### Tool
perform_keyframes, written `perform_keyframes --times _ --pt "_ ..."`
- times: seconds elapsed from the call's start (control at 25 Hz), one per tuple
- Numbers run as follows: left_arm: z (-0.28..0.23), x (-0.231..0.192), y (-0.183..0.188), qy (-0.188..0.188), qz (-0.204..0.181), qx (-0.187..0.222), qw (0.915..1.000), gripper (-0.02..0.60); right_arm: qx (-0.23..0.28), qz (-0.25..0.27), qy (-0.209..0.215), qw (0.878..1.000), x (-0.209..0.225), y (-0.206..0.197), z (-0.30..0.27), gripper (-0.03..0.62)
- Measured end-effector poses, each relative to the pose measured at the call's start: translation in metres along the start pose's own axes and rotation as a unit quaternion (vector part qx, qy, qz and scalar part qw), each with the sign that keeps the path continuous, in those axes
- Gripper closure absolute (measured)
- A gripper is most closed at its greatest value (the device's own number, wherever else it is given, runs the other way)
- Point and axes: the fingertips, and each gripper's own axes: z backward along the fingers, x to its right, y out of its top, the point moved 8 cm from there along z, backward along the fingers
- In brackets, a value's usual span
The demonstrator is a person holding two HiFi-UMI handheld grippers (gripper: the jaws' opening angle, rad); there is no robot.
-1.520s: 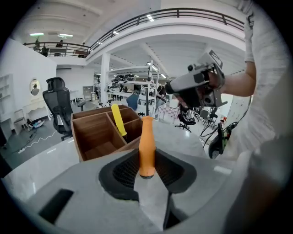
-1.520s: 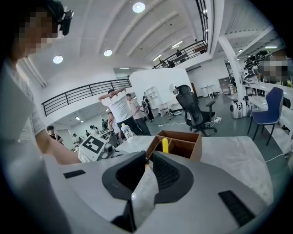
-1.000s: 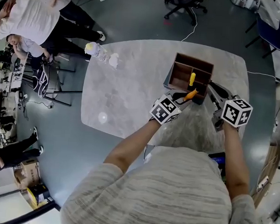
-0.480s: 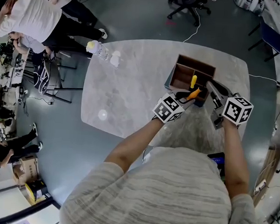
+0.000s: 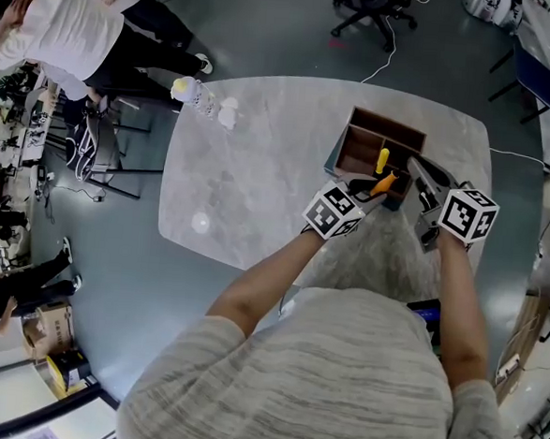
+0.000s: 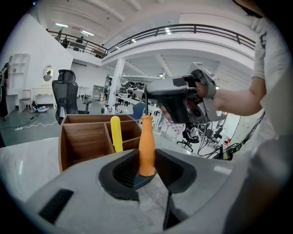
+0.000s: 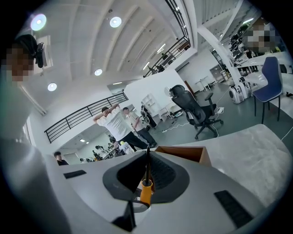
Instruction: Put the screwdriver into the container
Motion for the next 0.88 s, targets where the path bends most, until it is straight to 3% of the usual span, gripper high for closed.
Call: perform_keyframes --times 0.2,0.52,0.68,0.88 --pt "-0.001 0.001 0.001 -0.001 -0.005 0.006 1.0000 0.465 0.005 0.015 0.001 1.000 -0.007 0.001 0.001 0.580" --pt "-0.005 0.004 0.004 -0.008 -0.025 0.017 0.9995 0.463 0.004 0.089 -0.006 0.996 -0.020 0.006 0.005 0.580" --pt "-0.006 0.004 0.006 -0.011 -0.031 0.025 0.9991 0.422 0.003 0.112 -0.010 0.994 -0.022 0.011 0.004 0.580" --pt "-0.004 0.003 0.005 -0.006 -0.029 0.021 0.9993 0.419 0.003 0.125 -0.013 0.992 -0.022 0.018 0.005 0.580"
